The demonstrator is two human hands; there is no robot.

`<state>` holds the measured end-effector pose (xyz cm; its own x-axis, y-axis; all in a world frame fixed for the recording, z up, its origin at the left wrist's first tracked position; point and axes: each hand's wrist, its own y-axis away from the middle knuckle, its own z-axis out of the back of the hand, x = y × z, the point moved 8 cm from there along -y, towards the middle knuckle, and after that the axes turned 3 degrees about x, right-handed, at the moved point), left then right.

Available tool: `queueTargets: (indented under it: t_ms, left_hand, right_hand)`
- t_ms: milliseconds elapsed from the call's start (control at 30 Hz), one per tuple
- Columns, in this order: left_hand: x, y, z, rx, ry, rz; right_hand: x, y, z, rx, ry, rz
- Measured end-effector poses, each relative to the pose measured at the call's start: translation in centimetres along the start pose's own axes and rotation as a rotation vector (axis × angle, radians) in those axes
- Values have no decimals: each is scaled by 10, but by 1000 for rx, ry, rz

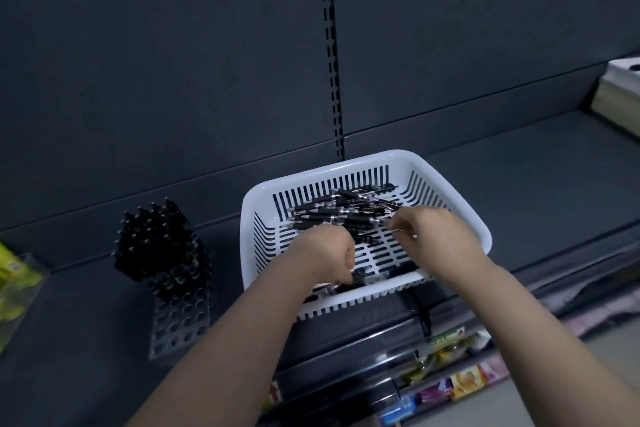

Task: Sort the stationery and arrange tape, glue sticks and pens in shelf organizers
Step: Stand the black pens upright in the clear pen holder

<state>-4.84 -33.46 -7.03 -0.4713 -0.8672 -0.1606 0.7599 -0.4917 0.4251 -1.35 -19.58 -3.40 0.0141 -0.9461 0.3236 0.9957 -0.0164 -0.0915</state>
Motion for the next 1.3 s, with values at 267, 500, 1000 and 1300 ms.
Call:
queueTargets:
  t_ms: [267,500,1000,1300]
  left_hand:
    - [15,-2,0,-97,90,122]
    - [26,-2,-1,-105,168,149]
    - [43,1,7,-226,128,223]
    - [54,27,52,-669,488,272]
  right_hand:
    - [8,-17,0,-1,-36,80]
    - [9,-29,-13,129,3,75]
    - [-3,-48,-26,128,128,-19]
    - [13,-45,-46,414,192,38]
